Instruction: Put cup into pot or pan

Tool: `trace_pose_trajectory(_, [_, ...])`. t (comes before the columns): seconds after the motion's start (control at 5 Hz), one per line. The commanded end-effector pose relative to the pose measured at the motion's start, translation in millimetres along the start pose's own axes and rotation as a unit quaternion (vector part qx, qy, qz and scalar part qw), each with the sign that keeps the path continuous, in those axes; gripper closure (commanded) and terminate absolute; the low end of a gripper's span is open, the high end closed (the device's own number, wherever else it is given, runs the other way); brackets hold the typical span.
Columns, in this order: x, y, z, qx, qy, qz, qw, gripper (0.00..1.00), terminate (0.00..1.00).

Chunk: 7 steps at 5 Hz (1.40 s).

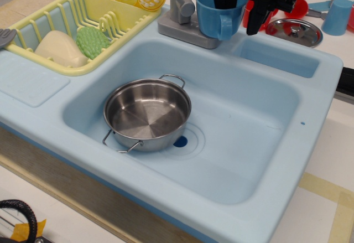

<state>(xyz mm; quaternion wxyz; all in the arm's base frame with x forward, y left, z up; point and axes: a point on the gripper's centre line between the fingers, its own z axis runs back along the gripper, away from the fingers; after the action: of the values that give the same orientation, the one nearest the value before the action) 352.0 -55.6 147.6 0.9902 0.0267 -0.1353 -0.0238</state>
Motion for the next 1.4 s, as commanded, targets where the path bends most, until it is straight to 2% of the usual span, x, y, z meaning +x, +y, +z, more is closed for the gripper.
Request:
trace_pose_trajectory(0.0, [-2.2, 3.9, 7.8, 0.002, -0.014, 0.014, 0.9998, 1.0, 0.0])
trace_pose_trajectory(0.2, [-7.4, 0.5, 15.4, 0.018, -0.014, 0.015, 0.9996, 1.0, 0.0])
trace_pose_trajectory(0.4, [-25.4, -3.2, 30.2, 0.041, -0.023, 0.047, 0.9978, 1.0, 0.0])
trace_pose_trajectory(0.6, [-49.5, -1.3, 38.0, 0.052, -0.022, 0.087, 0.9946, 1.0, 0.0])
trace_pose_trajectory(1.0, [-76.1, 19.9, 25.6, 0.043, -0.002, 0.13, 0.9906, 1.0, 0.0])
trace_pose_trajectory(1.2, [-86.2, 29.9, 20.5, 0.039, -0.002, 0.147, 0.9884, 1.0, 0.0])
